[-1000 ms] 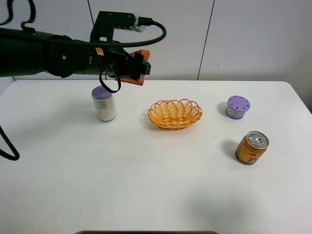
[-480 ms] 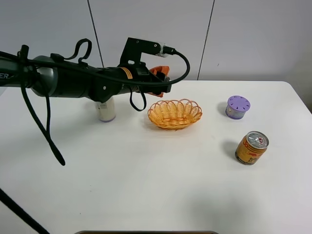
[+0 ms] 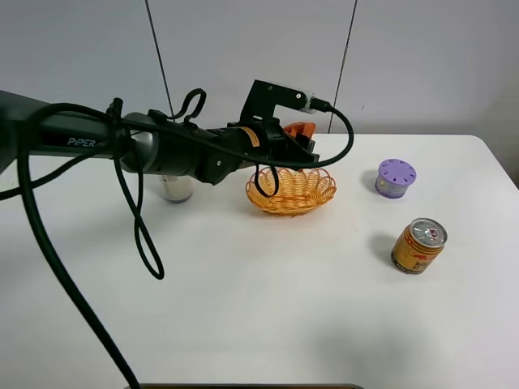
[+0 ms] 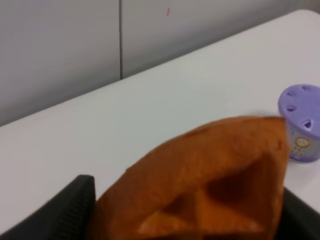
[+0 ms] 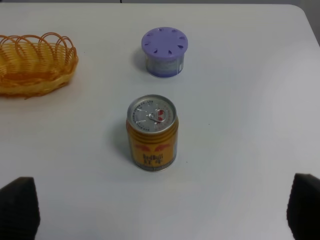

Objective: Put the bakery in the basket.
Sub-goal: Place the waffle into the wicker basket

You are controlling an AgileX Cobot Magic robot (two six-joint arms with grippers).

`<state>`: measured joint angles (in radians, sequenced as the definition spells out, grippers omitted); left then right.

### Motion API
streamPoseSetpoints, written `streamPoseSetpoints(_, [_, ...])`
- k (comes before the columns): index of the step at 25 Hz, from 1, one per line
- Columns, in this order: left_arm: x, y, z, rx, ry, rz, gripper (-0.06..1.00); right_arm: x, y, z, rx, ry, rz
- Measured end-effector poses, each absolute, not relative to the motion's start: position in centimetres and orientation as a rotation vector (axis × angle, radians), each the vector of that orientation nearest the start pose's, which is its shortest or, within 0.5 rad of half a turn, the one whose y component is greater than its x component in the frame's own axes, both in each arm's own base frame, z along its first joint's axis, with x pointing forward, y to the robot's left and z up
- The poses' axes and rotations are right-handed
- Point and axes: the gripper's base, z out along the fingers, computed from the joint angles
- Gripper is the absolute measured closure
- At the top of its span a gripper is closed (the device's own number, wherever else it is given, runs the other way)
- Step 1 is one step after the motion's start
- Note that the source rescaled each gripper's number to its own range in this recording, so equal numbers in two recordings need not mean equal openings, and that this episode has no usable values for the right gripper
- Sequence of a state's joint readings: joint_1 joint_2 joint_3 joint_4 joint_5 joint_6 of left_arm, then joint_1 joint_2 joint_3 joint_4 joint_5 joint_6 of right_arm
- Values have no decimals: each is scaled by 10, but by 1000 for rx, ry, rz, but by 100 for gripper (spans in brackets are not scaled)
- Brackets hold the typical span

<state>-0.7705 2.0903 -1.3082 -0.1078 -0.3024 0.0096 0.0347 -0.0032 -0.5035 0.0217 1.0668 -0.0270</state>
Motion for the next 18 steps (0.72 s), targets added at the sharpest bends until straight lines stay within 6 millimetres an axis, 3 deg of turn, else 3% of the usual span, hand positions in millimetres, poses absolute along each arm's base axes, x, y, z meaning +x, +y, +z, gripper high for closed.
streamPoseSetpoints(18, [347,-332,110,652,1918,-509,86,-6,2,278,-64,2043,31])
